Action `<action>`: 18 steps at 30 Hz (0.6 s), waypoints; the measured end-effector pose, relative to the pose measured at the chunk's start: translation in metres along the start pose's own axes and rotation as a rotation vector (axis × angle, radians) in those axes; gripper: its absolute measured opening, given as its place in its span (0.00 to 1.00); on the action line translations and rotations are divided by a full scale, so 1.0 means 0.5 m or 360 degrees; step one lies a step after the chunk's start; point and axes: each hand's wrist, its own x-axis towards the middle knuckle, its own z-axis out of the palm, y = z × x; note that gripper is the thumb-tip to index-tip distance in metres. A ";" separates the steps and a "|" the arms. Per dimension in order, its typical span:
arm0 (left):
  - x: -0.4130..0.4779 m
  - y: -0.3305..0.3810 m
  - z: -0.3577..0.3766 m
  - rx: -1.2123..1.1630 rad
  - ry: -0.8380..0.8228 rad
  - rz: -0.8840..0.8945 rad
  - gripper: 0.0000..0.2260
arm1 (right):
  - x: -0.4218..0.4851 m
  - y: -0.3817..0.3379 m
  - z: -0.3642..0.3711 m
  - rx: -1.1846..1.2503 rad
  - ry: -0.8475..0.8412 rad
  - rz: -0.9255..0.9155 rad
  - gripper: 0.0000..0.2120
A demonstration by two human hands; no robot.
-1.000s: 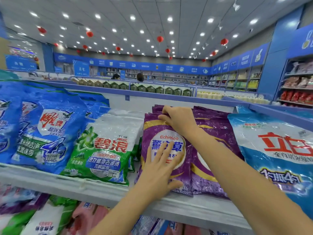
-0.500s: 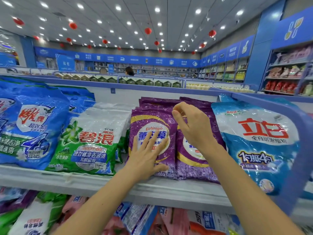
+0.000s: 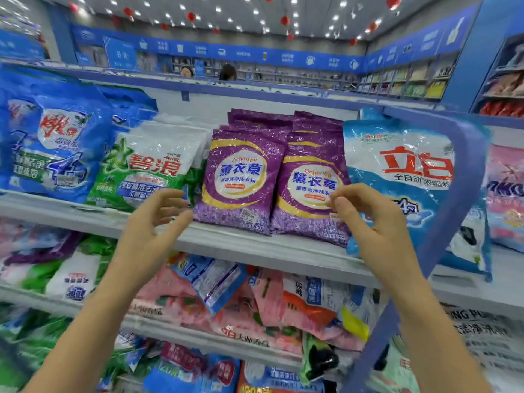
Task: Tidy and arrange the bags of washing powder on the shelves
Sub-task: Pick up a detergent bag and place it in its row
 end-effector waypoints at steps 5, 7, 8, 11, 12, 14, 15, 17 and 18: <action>-0.162 -0.007 -0.059 -0.0066 0.0205 -0.0224 0.07 | -0.126 0.036 -0.044 0.0333 0.0150 0.0182 0.09; -0.228 -0.017 -0.062 -0.0058 0.0310 -0.0361 0.05 | -0.180 0.057 -0.052 0.0418 0.0214 0.0332 0.11; -0.260 -0.023 -0.061 -0.0061 0.0357 -0.0427 0.04 | -0.209 0.069 -0.055 0.0456 0.0230 0.0410 0.12; -0.348 -0.037 -0.047 -0.0070 0.0454 -0.0623 0.07 | -0.295 0.110 -0.053 0.0567 0.0203 0.0643 0.13; -0.374 -0.039 -0.040 -0.0090 0.0481 -0.0690 0.07 | -0.322 0.124 -0.049 0.0591 0.0192 0.0733 0.13; -0.417 -0.040 -0.022 -0.0122 0.0536 -0.0809 0.08 | -0.370 0.151 -0.043 0.0606 0.0203 0.0919 0.14; -0.433 -0.036 -0.013 -0.0127 0.0553 -0.0852 0.10 | -0.389 0.161 -0.040 0.0609 0.0206 0.1004 0.14; -0.456 -0.030 0.002 -0.0132 0.0550 -0.0885 0.11 | -0.417 0.179 -0.035 0.0615 0.0163 0.1102 0.16; -0.462 -0.027 0.008 -0.0131 0.0536 -0.0887 0.10 | -0.426 0.186 -0.032 0.0600 0.0127 0.1114 0.16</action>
